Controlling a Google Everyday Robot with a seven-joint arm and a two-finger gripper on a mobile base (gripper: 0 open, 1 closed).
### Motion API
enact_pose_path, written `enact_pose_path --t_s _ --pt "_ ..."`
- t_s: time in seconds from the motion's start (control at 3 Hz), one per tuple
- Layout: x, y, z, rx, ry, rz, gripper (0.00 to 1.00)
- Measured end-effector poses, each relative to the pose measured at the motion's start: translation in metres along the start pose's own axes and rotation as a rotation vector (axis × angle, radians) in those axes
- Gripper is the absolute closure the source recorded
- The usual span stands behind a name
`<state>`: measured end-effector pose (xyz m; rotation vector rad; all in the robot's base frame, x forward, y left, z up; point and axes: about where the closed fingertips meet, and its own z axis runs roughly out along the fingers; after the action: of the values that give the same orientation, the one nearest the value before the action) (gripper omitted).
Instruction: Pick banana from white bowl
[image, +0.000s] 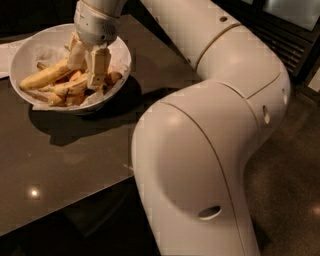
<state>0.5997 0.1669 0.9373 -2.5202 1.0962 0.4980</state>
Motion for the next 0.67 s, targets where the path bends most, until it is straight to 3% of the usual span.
enact_pose_path --t_s 0.67 --pt "0.0069 -0.0009 -0.0014 -0.002 0.016 0.000 0.44"
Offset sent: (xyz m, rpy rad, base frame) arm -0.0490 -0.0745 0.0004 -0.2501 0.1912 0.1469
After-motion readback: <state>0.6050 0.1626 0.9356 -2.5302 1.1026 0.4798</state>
